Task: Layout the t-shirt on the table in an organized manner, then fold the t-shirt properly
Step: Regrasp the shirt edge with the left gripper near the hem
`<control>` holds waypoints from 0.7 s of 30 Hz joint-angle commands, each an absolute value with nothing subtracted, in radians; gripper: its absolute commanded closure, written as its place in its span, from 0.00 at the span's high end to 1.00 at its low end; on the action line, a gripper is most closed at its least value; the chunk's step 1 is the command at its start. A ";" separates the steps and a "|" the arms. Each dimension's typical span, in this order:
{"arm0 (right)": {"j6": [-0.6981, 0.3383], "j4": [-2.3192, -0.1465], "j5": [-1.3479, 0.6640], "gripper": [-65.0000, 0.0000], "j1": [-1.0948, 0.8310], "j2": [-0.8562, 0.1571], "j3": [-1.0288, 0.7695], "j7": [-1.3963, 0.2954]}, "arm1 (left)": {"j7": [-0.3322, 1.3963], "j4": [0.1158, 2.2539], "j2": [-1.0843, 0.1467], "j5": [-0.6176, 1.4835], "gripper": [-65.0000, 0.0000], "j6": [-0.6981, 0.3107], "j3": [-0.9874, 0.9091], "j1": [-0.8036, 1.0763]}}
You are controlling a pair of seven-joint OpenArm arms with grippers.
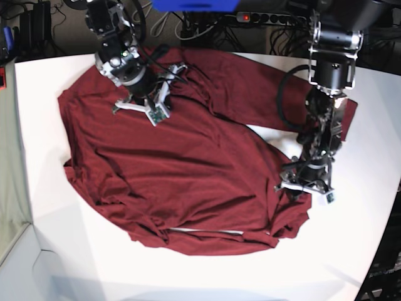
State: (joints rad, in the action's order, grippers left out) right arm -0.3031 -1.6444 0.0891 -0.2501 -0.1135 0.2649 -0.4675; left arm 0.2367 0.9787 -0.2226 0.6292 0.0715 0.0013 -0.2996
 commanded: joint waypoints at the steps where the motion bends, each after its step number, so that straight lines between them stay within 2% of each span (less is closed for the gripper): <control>1: -0.306 -1.662 0.081 0.00 -0.245 -0.113 0.263 -0.446 | 0.217 0.977 -0.219 0.628 0.38 0.067 -0.001 -0.328; 16: -0.306 -1.662 0.082 0.00 -0.245 -0.114 0.263 -0.444 | 0.214 0.929 -0.216 0.628 0.36 0.067 -0.001 -0.329; 17: -0.306 -1.662 0.082 0.00 -0.245 -0.114 0.263 -0.444 | 0.214 0.929 -0.216 0.628 0.33 0.067 0.001 -0.329; 21: -0.306 -1.662 0.082 0.00 -0.243 -0.127 0.263 -0.443 | 0.214 0.929 -0.216 0.628 0.03 0.065 -0.004 -0.328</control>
